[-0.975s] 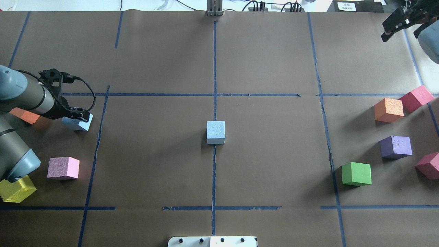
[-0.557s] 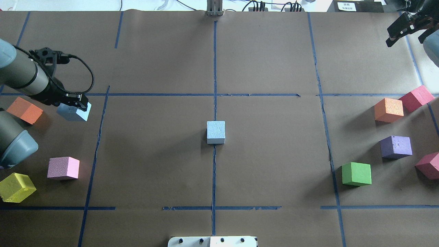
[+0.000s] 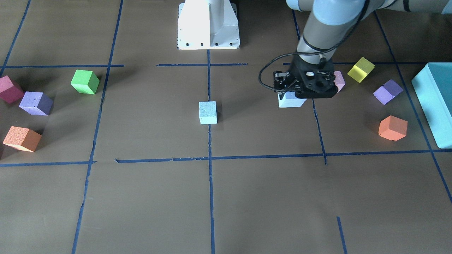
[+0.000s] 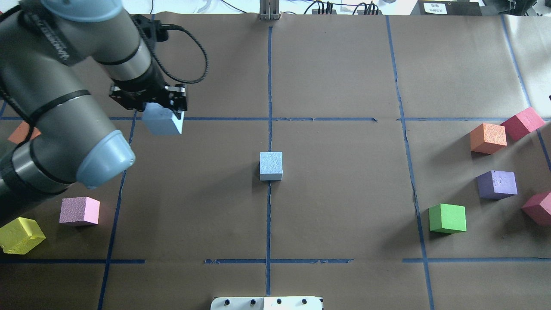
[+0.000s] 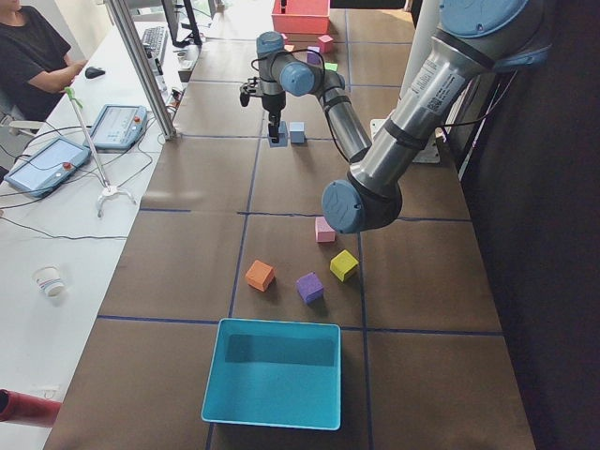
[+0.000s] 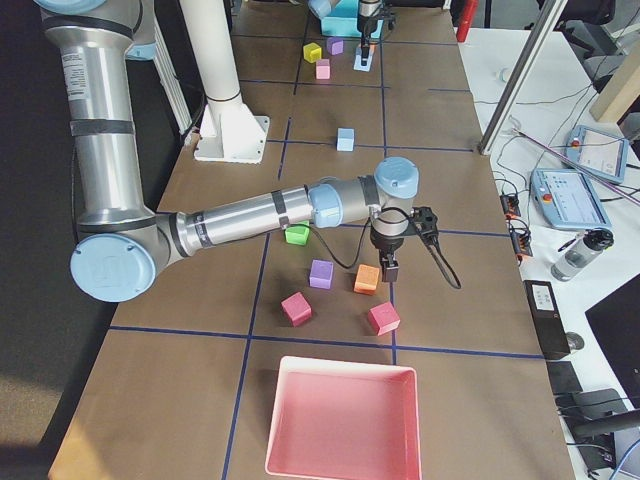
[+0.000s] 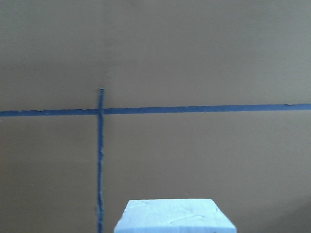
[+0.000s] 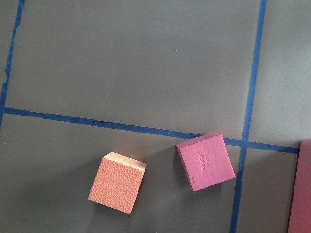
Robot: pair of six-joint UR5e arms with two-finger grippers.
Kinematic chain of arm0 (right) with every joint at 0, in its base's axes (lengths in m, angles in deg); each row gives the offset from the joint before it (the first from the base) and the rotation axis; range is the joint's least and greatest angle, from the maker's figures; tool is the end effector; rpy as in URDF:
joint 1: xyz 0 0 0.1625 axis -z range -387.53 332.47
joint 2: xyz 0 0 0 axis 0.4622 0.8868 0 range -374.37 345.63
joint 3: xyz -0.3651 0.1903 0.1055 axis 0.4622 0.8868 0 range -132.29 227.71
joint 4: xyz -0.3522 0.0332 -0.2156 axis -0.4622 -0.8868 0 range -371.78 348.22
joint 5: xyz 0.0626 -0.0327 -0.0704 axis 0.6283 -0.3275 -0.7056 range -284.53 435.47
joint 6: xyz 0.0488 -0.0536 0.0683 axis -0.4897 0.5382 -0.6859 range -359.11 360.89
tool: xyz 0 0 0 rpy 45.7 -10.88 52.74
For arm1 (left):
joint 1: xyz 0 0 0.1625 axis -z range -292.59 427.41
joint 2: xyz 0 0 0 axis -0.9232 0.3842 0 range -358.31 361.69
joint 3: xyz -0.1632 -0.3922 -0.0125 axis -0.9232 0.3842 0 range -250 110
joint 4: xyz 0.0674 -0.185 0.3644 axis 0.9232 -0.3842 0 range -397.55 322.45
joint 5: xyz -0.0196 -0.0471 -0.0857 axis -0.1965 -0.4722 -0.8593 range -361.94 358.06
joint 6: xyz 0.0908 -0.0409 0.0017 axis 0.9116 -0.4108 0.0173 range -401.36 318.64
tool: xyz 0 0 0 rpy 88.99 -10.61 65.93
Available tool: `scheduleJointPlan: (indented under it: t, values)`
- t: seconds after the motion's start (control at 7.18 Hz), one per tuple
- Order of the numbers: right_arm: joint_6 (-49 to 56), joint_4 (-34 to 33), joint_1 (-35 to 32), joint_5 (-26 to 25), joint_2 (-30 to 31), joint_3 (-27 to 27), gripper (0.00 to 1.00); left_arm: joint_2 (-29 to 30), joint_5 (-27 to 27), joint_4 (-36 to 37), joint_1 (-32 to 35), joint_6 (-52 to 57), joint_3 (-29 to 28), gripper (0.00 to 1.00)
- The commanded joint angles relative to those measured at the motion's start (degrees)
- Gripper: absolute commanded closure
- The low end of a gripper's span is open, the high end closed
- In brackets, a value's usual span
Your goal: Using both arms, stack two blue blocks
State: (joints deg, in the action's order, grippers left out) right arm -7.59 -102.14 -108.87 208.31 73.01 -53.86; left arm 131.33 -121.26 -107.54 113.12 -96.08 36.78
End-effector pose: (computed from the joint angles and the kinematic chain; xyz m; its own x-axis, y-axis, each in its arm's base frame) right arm -0.0124 -0.5180 0.5380 0.7143 -0.1265 0.6883 0.0412 0.9894 0.1390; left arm 0.3723 -0.5027 0.1737 0.7019 0.0014 -0.7122 0.0193 0.9996 0.0210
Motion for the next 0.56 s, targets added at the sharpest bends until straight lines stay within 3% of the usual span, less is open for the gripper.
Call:
scheduleJointPlan:
  t: [0.0, 0.42]
  values:
    - [-0.2, 1.9, -1.4, -0.3, 3.2, 0.1, 0.00, 8.4, 3.4, 0.1, -5.7, -4.0, -6.1, 1.00]
    - [0.0, 1.9, -4.3, 0.0, 8.1, 0.1, 0.00, 15.4, 5.5, -1.7, -9.6, -4.1, -16.2, 1.00]
